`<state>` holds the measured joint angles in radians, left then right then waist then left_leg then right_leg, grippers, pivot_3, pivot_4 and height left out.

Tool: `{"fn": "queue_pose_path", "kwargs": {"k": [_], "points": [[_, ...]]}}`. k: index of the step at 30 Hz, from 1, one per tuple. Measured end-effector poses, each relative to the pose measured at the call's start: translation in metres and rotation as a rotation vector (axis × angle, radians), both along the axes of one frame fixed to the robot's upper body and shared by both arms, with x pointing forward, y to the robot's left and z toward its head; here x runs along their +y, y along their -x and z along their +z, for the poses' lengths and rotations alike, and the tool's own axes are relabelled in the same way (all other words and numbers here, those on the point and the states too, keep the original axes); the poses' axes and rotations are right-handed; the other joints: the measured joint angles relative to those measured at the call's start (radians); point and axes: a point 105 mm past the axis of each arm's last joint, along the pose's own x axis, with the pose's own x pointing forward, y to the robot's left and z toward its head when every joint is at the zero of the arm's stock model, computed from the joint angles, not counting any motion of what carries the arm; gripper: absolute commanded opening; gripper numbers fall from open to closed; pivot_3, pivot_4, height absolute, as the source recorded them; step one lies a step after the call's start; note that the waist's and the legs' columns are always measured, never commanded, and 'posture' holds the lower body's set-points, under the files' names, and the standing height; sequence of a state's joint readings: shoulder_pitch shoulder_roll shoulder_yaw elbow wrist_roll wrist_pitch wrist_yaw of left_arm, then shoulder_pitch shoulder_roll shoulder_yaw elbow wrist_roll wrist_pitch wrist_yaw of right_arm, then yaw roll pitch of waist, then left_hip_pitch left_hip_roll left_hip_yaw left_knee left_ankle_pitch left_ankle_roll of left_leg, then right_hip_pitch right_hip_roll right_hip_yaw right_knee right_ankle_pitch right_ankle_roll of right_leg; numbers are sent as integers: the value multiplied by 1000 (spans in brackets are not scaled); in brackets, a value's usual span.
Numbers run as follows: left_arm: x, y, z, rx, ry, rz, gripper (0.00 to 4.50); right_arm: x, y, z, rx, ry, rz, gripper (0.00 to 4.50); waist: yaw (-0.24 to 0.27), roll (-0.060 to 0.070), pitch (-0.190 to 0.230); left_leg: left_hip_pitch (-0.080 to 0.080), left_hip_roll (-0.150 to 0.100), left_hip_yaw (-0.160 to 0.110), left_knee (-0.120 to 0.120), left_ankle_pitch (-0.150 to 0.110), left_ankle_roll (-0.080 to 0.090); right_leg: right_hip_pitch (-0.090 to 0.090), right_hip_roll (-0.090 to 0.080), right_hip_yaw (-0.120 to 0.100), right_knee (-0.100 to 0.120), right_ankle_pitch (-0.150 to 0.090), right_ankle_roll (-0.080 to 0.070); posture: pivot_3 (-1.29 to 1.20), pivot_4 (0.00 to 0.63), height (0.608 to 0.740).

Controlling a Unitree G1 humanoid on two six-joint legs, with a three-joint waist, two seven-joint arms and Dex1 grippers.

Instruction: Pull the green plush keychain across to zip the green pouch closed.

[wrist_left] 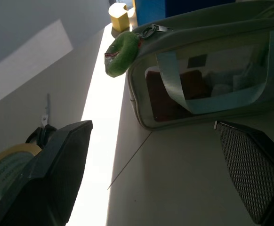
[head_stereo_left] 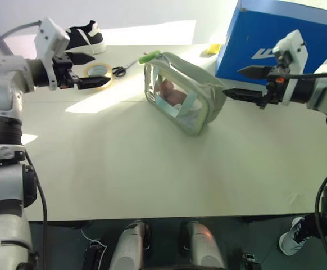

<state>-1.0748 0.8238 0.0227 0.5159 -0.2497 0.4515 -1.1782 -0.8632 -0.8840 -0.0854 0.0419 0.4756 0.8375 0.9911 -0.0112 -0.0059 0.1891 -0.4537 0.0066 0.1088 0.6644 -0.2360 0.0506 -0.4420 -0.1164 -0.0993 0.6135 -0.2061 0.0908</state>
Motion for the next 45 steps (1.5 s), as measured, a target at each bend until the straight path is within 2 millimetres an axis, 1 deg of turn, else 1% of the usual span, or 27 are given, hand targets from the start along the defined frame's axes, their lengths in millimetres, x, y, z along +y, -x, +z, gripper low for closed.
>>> {"fn": "queue_pose_path", "kwargs": {"k": [6, 9, 11, 14, 15, 16, 17, 19, 22, 26, 27, 29, 30, 32, 34, 37, 39, 43, 45], "points": [[-2, 2, 0, 3, -4, -20, 4430, 1, 3, -1, 16, -6, 18, 4500, 0, 0, 0, 0, 0, 0, 1, 0, 0, 0, 2, 0, 0, 0, 0, 0, 150, 740], [-4, 3, 2, -6, -12, -28, 4430, 1, 6, -4, 30, 0, 29, 4500, 1, 0, 0, 0, 0, 0, 1, 0, 0, 0, 2, 0, 1, 0, 0, 0, 150, 740], [-6, 6, 3, 0, -12, -41, 4430, 2, 10, -2, 30, 3, 46, 4500, 0, 0, 0, 0, 0, 0, 1, 0, 0, 0, 3, 0, 1, 0, 0, 0, 150, 740], [-16, 30, 0, 50, -63, -155, 4430, 8, 25, 1, 40, 26, 130, 4500, -2, 0, 0, 0, 0, 0, 1, 0, 0, 0, 3, 0, 1, 0, 0, 0, 150, 740], [-22, 38, 2, 58, -76, -199, 4430, 8, 28, 2, 45, 33, 145, 4500, -2, 0, 0, 0, 0, 0, 1, 0, 0, 0, 3, 0, 1, 0, 0, 0, 150, 740], [-26, 42, 4, 57, -77, -221, 4430, 8, 29, 2, 45, 34, 151, 4500, -1, 0, 0, 0, 0, 0, 1, 0, 0, 0, 3, 0, 0, 0, 0, 0, 150, 740], [-30, 45, 8, 57, -70, -241, 4430, 9, 29, 3, 44, 33, 154, 4500, -1, 0, 0, 0, 0, 0, 2, 0, 0, 1, 3, 0, 1, 0, 0, 0, 150, 740], [-32, 47, 14, 47, -61, -249, 4430, 9, 30, 3, 45, 31, 160, 4500, 1, 0, 0, 1, 0, 0, 2, 0, 0, 2, 3, 0, 1, 0, 0, 0, 150, 740], [-29, 45, 13, 35, -70, -226, 4430, 11, 28, 3, 34, 30, 159, 4500, 0, 0, 0, 2, 0, 0, 2, 0, 0, 2, 1, 0, 0, 0, 0, 0, 150, 740], [-26, 43, 7, 39, -75, -207, 4430, 22, 19, 4, -8, 10, 144, 4500, -2, 0, 0, 2, 1, 0, 2, 1, -1, 2, 2, 0, 1, 0, 0, 0, 150, 740], [-24, 43, 6, 41, -75, -198, 4430, 31, 9, 9, -38, -9, 126, 4500, -7, 0, 0, 3, 1, 0, 2, 1, -1, 2, 3, 1, 2, 0, 0, 0, 150, 740], [-31, 45, 9, 22, -80, -221, 4430, 56, -4, 19, -102, -7, 127, 4500, -10, 0, 0, 2, 2, 1, 1, 1, -2, 1, 4, 1, 3, 0, 0, 0, 150, 740], [-34, 47, 11, 9, -85, -234, 4430, 68, -7, 20, -124, 7, 137, 4500, -8, 0, 0, 2, 2, 1, 1, 2, -2, 1, 4, 1, 3, 0, 0, 0, 150, 740], [-35, 48, 13, -8, -99, -240, 4430, 86, -16, 17, -137, 34, 147, 4500, -5, 0, 0, 2, 2, 1, 1, 3, -4, 1, 5, 1, 3, 0, 0, 0, 150, 740], [-32, 49, 14, -14, -114, -227, 4430, 103, -29, 9, -112, 43, 143, 4500, -3, 0, 0, 2, 1, 2, 2, 4, -6, 1, 5, 1, 4, 0, 0, 0, 150, 740], [-30, 50, 14, -20, -124, -217, 4430, 125, -42, -1, -89, 77, 145, 4500, -3, 0, 0, 2, 1, 2, 2, 4, -6, 1, 4, 1, 3, 0, 0, 0, 150, 740], [-31, 52, 15, -27, -130, -212, 4430, 131, -52, -8, -101, 123, 130, 4500, -2, 0, 0, 2, 1, 2, 2, 4, -6, 2, 4, 1, 3, 0, 0, 0, 150, 740], [-32, 59, 8, -18, -128, -204, 4430, 128, -72, -28, -108, 187, 88, 4500, -7, 0, 0, 2, 0, 2, 2, 4, -6, 2, 4, 1, 3, 0, 0, 0, 150, 740], [-32, 61, 3, -11, -129, -195, 4430, 125, -78, -30, -116, 201, 74, 4500, -9, 0, 0, 3, 1, 2, 2, 5, -7, 2, 5, 1, 4, 0, 0, 0, 150, 740]]}}
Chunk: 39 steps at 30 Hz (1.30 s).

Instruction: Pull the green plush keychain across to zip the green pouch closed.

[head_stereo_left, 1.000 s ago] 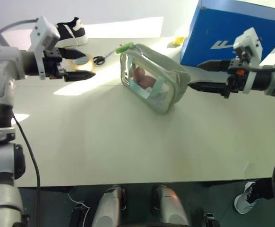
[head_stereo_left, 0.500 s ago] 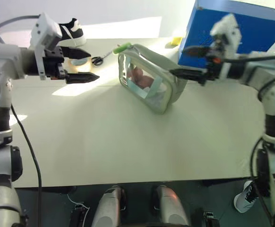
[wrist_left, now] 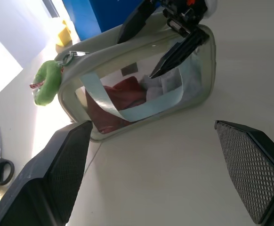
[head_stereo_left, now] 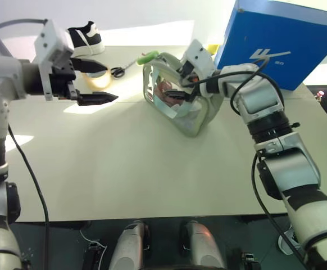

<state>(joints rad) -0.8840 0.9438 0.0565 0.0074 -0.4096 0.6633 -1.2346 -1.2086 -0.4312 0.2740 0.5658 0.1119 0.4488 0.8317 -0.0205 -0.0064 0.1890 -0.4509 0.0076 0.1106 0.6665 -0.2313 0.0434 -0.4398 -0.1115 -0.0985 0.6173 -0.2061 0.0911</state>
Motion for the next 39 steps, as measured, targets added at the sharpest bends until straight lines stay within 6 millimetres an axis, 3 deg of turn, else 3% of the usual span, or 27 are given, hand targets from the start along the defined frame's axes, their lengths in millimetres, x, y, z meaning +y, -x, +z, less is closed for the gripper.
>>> {"fn": "queue_pose_path", "kwargs": {"k": [3, 10, 15, 22, 27, 39], "points": [[-2, 3, -2, 2, 4, 2, 4500, 3, -4, 0, -11, 10, 9, 3621, -1, 0, 0, 3, 1, 0, 0, 1, -1, 1, 1, 0, 1, 0, 0, 0, 150, 740], [-2, 3, 2, -16, 18, 22, 4500, 16, 3, 2, -83, 36, 149, 30, -1, 0, 0, 5, 1, 0, -1, 1, -1, 3, 2, 1, 0, 0, 0, 0, 150, 740], [2, 1, 0, -10, 22, 44, 4500, 14, 23, 5, -65, 84, 341, 30, 6, 0, 0, 5, 1, 0, -1, 0, -1, 4, 2, 1, 0, 0, 0, 0, 150, 740], [10, -4, -3, 11, 41, 75, 4500, -11, 45, 13, -45, 153, 498, 30, 3, 0, 0, 5, 1, 0, -1, 0, -1, 4, 2, 1, 0, 0, 0, 0, 150, 740], [11, -5, -9, 17, 39, 78, 4500, -8, 55, -2, 3, 118, 523, 30, 1, 0, 0, 6, 2, 0, -1, 1, -2, 4, 2, 1, 1, 0, 0, 0, 150, 740], [9, -10, -15, 27, 36, 71, 4500, 6, 64, 2, 85, 44, 447, 30, 3, 0, 0, 6, 2, 0, -1, 1, -2, 3, 2, 1, 1, 0, 0, 0, 150, 740]]}}
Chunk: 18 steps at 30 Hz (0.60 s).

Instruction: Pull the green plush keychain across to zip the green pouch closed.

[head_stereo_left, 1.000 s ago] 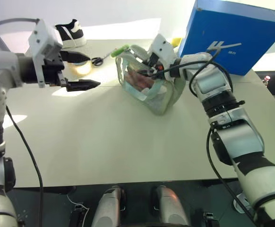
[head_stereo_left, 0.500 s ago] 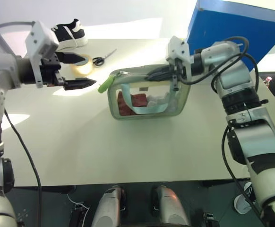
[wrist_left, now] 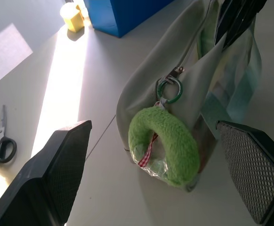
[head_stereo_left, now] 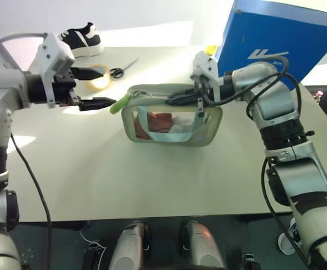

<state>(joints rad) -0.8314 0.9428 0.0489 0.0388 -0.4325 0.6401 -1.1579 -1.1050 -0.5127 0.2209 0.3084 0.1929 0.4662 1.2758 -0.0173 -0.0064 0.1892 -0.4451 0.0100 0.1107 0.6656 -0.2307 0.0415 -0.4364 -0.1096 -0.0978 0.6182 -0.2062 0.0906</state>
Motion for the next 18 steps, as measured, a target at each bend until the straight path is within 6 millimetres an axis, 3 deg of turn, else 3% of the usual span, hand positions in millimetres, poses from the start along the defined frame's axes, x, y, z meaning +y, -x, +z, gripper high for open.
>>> {"fn": "queue_pose_path", "kwargs": {"k": [6, 9, 14, 18], "points": [[-2, -3, 0, 2, -5, -13, 4500, 2, 1, 0, 23, -20, -52, 30, 3, 0, 0, 0, 0, 0, 0, 0, 0, 0, 0, 0, 0, 0, 0, 0, 150, 740], [-5, -4, -1, -4, -14, -27, 4500, 3, 1, -2, 22, -27, -59, 885, 2, 0, 0, 0, 0, 0, 0, 0, 0, 0, 0, 0, 0, 0, 0, 0, 150, 740], [-4, -7, 0, -8, -15, -34, 4500, -4, -1, -2, 2, -21, -89, 3393, 4, 0, 0, 0, 0, 0, 0, 0, 0, 0, 0, 0, 0, 0, 0, 0, 150, 740], [-4, -7, 0, -5, -14, -35, 4500, -35, 3, 19, -57, -20, -152, 3393, 8, 0, 0, -1, -1, 0, 0, 0, 1, 0, -1, 0, 0, 0, 0, 0, 150, 740]]}}
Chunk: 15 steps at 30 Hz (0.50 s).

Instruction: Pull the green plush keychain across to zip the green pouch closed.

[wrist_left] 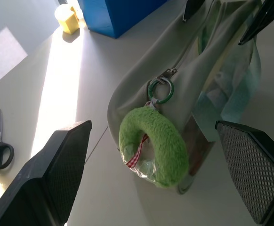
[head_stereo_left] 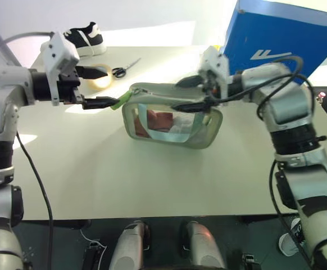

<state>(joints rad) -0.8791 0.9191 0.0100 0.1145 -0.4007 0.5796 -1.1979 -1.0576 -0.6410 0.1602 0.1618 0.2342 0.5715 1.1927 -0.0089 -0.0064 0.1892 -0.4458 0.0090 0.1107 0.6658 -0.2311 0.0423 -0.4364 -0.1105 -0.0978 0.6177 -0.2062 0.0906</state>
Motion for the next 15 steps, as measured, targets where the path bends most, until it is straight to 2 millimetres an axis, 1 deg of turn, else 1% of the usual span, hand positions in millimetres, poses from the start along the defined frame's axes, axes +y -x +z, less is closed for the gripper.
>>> {"fn": "queue_pose_path", "kwargs": {"k": [3, 5, 6, 10, 12, 15], "points": [[1, 0, -1, 3, 0, 1, 4500, -29, 10, 17, -36, 6, -55, 3393, -1, 0, 0, 0, 0, 0, 0, 0, 1, 0, 0, 0, 0, 0, 0, 0, 150, 740], [0, 0, -1, 5, 2, 0, 4500, -45, 19, 19, -27, 28, -83, 3393, -3, 0, 0, 1, 0, 0, 0, -3, 5, 0, -1, 0, 0, 0, 0, 0, 150, 740], [1, -1, -2, 7, 4, 2, 4500, -50, 24, 17, -13, 41, -88, 3393, -3, 0, 0, 1, 0, 0, 0, -3, 5, 0, 0, 0, 0, 0, 0, 0, 150, 740], [0, -4, -6, 19, 10, 1, 4500, -58, 37, -1, 56, 80, -83, 3393, -6, 0, 0, 1, 1, 0, 0, -3, 6, 0, -1, 0, 0, 0, 0, 0, 150, 740], [-2, -7, -11, 29, 7, 0, 4500, -56, 40, -10, 77, 84, -76, 3393, -5, 0, 0, 1, 1, 0, 0, -3, 6, 0, -1, 0, 0, 0, 0, 0, 150, 740], [-2, -10, -15, 46, 6, -7, 4500, -52, 40, -15, 85, 78, -80, 3393, -3, 0, 0, 1, 1, 0, 0, -3, 6, 0, -1, 0, 0, 0, 0, 0, 150, 740]]}}
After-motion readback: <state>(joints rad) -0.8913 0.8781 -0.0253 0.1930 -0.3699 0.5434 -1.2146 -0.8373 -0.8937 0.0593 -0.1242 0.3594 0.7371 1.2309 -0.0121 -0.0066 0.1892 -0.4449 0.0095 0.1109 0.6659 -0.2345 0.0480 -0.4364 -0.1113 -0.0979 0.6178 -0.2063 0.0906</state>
